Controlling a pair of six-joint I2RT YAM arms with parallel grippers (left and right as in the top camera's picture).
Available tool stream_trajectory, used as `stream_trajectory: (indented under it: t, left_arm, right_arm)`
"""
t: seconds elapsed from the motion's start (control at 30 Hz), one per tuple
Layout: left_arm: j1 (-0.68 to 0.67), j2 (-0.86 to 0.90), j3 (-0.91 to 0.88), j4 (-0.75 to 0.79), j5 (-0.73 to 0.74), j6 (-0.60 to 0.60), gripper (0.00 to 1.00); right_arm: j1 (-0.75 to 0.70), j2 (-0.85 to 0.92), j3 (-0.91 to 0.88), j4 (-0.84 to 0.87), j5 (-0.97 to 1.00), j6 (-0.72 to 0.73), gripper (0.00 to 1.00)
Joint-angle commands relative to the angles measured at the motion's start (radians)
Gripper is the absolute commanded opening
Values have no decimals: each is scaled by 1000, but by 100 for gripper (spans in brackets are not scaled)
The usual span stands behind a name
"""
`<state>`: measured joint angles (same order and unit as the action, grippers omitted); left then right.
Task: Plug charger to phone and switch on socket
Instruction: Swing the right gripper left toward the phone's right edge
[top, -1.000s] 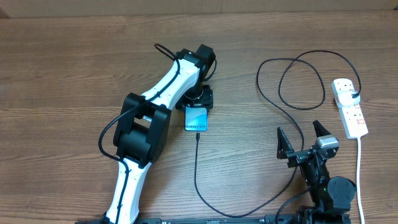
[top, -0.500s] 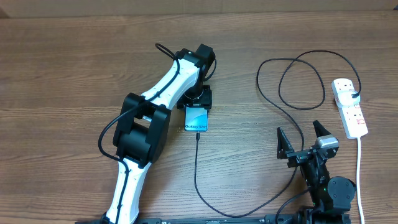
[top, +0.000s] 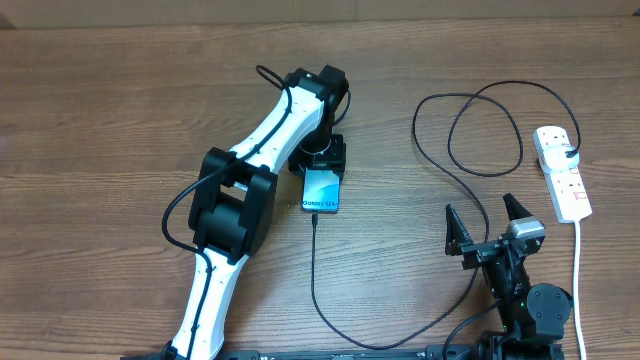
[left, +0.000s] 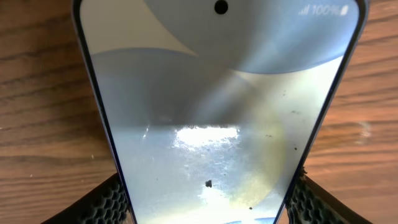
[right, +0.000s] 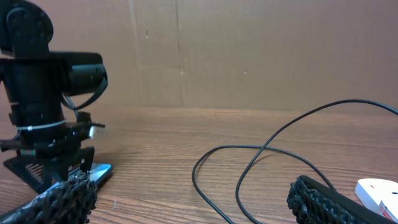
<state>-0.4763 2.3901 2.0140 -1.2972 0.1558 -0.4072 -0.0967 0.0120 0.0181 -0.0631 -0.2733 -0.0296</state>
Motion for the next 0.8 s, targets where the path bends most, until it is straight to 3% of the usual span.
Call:
stream_trajectory:
  t: [0.0, 0.23, 0.37, 0.43, 0.6, 0.77]
  left_arm:
    - [6, 1, 65, -15, 30, 35, 58]
    - [8, 1, 68, -13, 154, 98, 60]
    - [8, 1, 68, -7, 158, 98, 61]
    - [8, 1, 68, -8, 158, 98, 61]
    - [7, 1, 68, -3, 158, 98, 62]
    - [7, 1, 68, -2, 158, 98, 63]
  right_arm:
    - [1, -9, -10, 5, 3, 3, 100]
    - [1, -9, -10, 96, -98, 10, 100]
    - [1, -9, 0, 166, -338, 162, 100]
    - [1, -9, 26, 137, -328, 255, 100]
    - [1, 46, 175, 15, -315, 270, 100]
    - [1, 287, 459, -194, -309, 264, 100]
